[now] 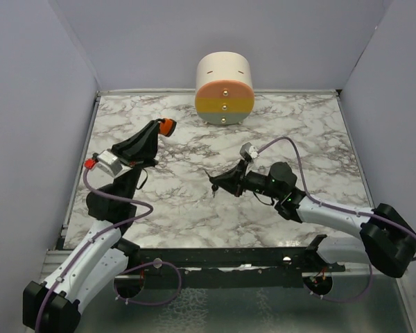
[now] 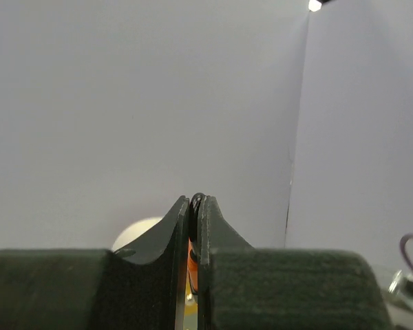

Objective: Lock with the key
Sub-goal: Place the lock at the center of the board.

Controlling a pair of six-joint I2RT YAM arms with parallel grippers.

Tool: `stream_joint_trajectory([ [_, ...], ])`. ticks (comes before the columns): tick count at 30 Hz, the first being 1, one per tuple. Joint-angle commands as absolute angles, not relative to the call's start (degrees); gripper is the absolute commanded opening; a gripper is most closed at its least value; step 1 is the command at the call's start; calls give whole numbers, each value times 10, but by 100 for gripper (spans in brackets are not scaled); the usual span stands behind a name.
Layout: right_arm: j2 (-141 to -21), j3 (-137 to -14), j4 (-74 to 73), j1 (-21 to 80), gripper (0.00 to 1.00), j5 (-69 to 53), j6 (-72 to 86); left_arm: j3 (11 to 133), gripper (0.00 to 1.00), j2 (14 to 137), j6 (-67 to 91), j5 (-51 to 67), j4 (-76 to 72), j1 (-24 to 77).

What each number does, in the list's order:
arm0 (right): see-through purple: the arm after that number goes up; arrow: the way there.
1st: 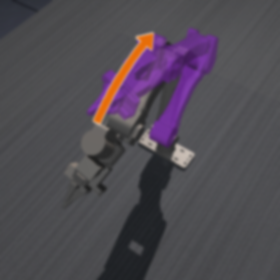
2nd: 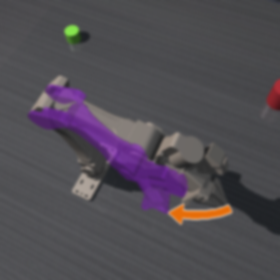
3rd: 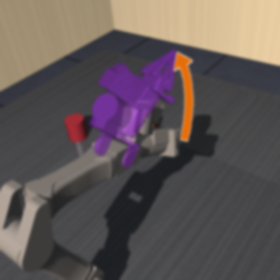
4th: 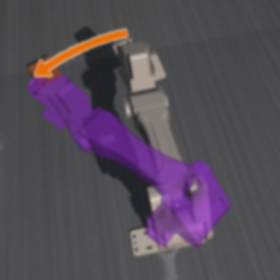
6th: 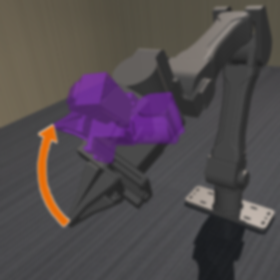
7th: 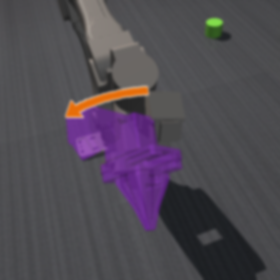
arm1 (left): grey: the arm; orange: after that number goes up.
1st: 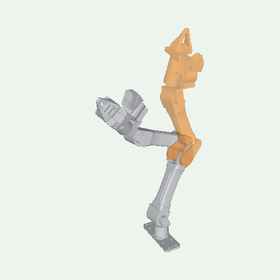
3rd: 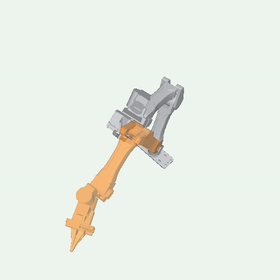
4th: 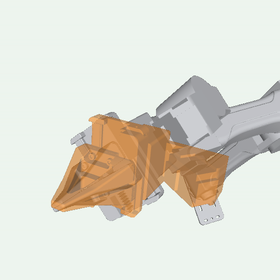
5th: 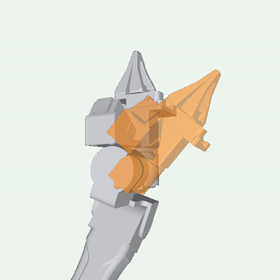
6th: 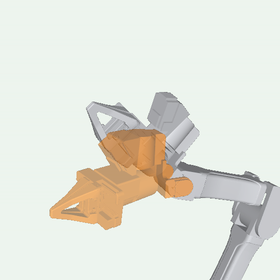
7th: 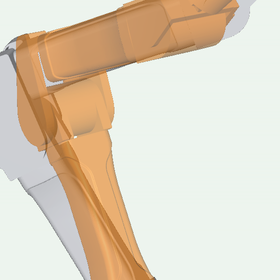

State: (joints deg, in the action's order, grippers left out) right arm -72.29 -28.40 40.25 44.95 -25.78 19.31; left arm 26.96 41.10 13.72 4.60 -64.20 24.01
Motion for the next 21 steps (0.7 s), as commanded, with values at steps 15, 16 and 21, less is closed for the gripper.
stream_joint_trajectory([
  [15,-693,-332,330,453,1,-46,115,229,0,610,163,135,-398,228],
  [16,-703,-334,334,453,1,-48,117,228,0,623,164,146,-397,225],
  [21,-750,-351,355,455,1,-61,122,213,0,683,176,172,-398,204],
])
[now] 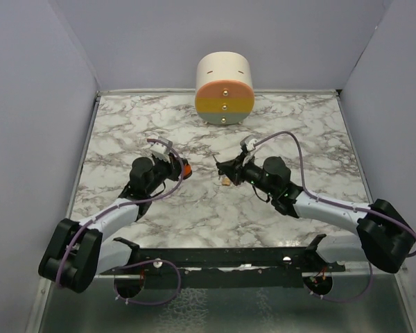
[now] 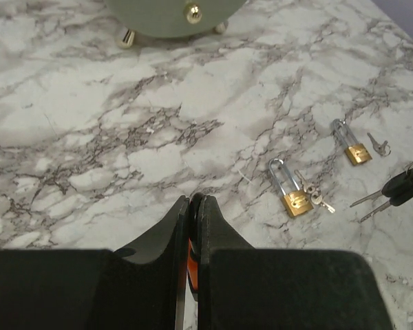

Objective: Lock with the key
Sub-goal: Place the lock at the center of the board.

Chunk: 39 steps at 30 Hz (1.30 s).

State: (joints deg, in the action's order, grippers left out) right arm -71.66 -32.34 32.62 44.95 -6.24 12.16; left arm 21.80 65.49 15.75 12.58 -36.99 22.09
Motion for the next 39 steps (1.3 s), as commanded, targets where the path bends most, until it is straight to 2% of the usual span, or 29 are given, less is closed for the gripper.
stream_joint_trajectory([
  [1,-758,-355,360,456,1,-63,123,209,0,692,180,179,-400,197],
  [16,-908,-406,456,465,1,-107,171,187,0,833,198,241,-524,150],
  [27,-1003,-443,493,465,1,-115,195,217,0,896,188,223,-525,143],
  [35,-1065,-466,494,465,1,-87,189,231,25,914,186,203,-495,143],
  [39,-1079,-471,486,465,1,-67,188,231,34,907,186,184,-483,143],
])
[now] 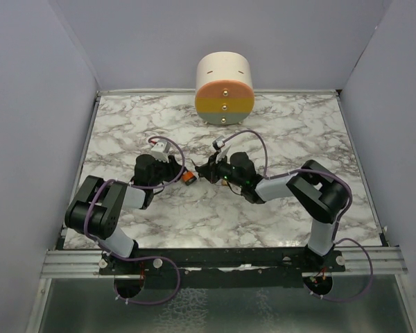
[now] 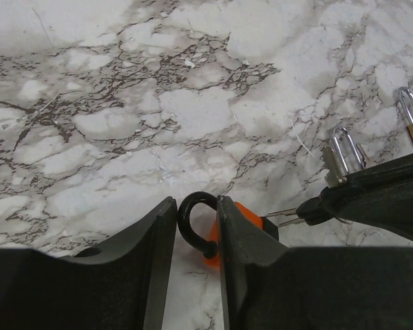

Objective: Lock with the key
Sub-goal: Place the lock at the center of the board.

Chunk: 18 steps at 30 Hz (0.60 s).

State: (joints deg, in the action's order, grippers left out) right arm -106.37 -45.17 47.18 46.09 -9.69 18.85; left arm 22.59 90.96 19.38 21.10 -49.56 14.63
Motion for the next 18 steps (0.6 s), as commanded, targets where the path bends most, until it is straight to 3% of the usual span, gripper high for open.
stream_joint_trajectory([
  [1,-1083,-473,485,465,1,-65,185,231,34,904,186,180,-483,143],
  [18,-1138,-512,404,465,1,-24,179,236,36,859,197,146,-481,142],
])
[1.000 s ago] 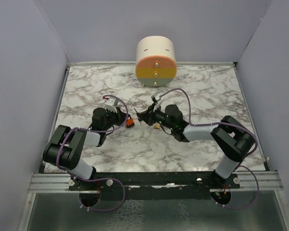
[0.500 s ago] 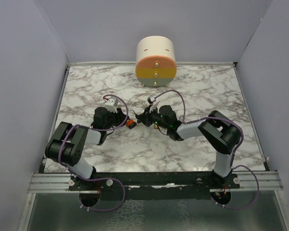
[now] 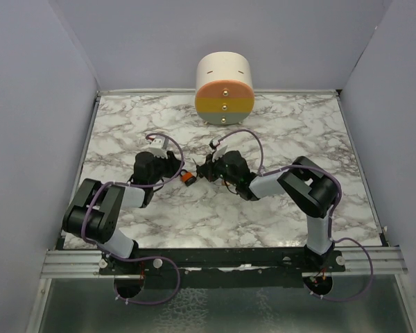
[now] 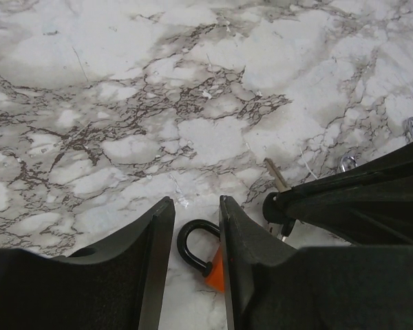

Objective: Lock with the key
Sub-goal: Place the lock at the center of the board, then place the key at the center of the board.

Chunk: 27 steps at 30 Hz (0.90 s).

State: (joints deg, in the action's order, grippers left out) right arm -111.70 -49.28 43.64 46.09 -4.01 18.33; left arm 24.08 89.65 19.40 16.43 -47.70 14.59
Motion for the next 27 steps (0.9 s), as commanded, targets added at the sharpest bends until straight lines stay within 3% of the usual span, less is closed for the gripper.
stream_joint_trajectory([
  [1,-1139,-512,400,465,1,-29,178,234,36,850,199,145,-481,142],
  [17,-1141,-488,366,472,1,-90,182,235,36,777,198,128,-443,142],
  [19,-1136,-480,374,472,19,-77,184,231,36,767,198,123,-437,143],
  [22,-1122,-476,371,472,32,-43,182,224,38,742,197,107,-422,142],
  [27,-1102,-499,337,471,34,-2,153,227,40,702,197,87,-389,142],
])
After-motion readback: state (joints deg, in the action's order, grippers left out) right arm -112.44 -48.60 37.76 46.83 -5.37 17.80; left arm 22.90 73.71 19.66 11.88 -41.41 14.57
